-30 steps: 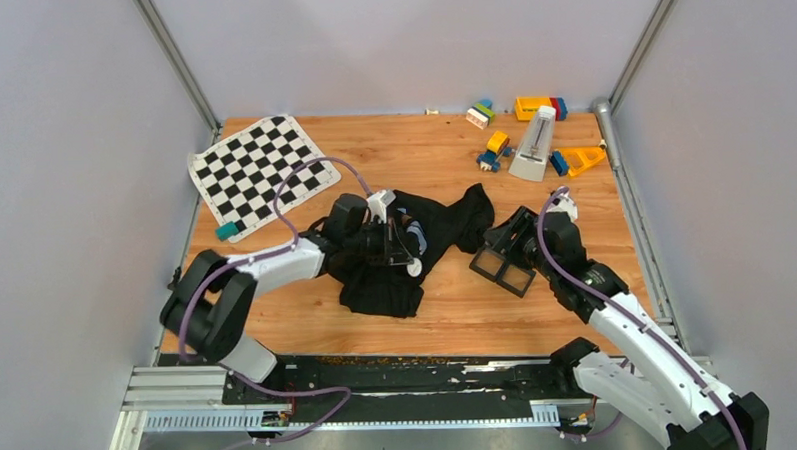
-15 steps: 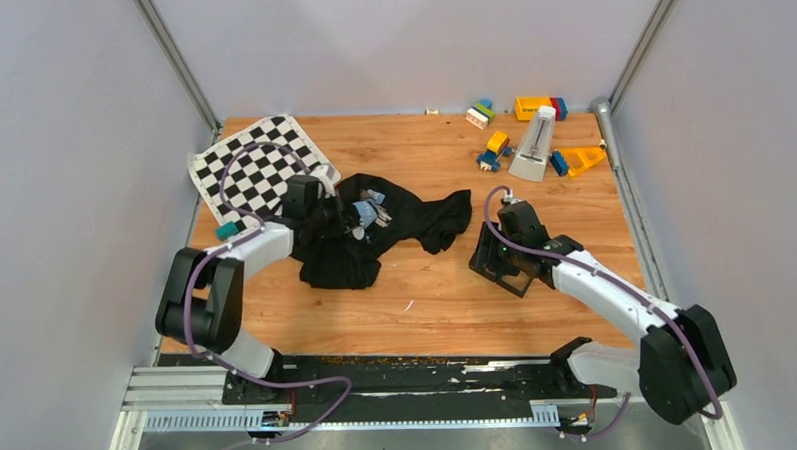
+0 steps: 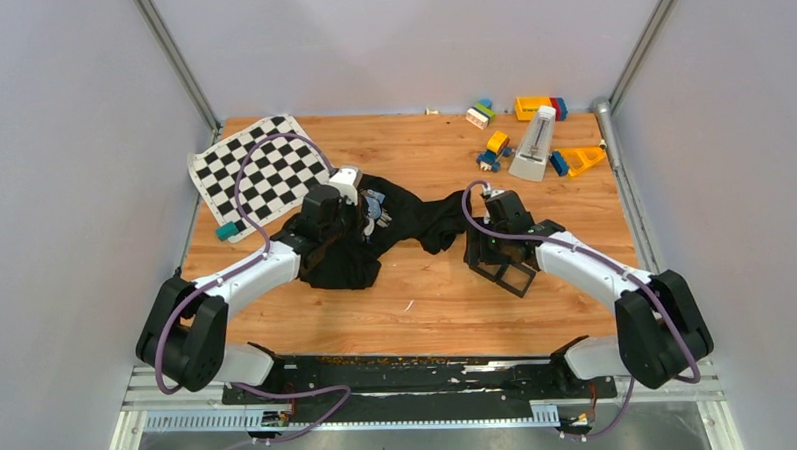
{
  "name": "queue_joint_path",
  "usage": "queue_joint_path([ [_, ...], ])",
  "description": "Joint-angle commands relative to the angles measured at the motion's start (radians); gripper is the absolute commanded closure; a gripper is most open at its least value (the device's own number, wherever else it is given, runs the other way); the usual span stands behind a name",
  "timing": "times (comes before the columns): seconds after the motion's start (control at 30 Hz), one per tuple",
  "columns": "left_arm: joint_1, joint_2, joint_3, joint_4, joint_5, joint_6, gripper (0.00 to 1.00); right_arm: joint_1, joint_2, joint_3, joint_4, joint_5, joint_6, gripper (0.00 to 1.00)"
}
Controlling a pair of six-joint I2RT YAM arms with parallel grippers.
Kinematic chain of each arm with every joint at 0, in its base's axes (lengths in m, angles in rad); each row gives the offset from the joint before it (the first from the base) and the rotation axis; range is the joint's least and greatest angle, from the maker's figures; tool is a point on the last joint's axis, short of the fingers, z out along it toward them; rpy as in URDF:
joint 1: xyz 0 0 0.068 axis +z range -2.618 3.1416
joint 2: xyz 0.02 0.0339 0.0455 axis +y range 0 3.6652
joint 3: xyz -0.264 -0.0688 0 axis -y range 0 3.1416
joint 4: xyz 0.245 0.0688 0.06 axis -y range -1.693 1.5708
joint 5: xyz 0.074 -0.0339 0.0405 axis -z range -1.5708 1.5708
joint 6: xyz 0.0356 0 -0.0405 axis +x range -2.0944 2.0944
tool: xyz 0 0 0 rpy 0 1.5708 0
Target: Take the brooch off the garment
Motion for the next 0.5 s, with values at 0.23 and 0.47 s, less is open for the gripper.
queue_joint_path([
  [0.23, 0.0, -0.007, 0.005, 0.014, -0.048, 0.038, 1.0, 0.001, 0.076, 0.043, 0.059, -0.073, -0.057, 0.43],
  [0.47, 0.0, -0.012, 0.008, 0.004, -0.047, 0.042, 1.0, 0.002, 0.095, 0.044, 0.057, -0.128, -0.051, 0.44],
])
